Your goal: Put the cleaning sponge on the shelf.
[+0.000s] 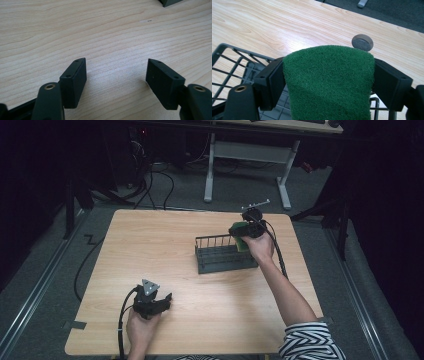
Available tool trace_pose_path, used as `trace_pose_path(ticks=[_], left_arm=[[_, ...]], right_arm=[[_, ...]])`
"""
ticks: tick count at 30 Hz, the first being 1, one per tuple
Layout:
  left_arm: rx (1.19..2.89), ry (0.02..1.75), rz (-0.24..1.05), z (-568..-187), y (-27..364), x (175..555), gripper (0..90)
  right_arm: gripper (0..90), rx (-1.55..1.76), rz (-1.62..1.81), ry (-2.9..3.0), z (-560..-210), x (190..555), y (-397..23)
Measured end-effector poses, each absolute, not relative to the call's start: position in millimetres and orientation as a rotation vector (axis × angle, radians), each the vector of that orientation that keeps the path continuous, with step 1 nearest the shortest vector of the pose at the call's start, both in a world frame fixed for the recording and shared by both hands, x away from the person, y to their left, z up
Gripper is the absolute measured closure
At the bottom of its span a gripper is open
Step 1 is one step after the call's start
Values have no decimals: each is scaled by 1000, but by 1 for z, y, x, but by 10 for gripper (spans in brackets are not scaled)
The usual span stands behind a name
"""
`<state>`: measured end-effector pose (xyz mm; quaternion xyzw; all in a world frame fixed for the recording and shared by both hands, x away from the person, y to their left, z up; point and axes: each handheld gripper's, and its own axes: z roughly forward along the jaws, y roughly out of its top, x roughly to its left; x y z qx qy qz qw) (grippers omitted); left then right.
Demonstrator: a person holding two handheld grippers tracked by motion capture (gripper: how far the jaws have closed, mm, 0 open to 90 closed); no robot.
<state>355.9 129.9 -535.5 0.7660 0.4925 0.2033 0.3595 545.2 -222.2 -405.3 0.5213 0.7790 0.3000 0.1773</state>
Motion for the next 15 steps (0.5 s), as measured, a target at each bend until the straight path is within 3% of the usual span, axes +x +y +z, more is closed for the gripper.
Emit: trace_pose_path(ticks=[15], left_arm=[[1975, 1268, 523, -535, 130, 356, 334]], right_arm=[[183, 1447, 829, 2218, -416, 542, -220]])
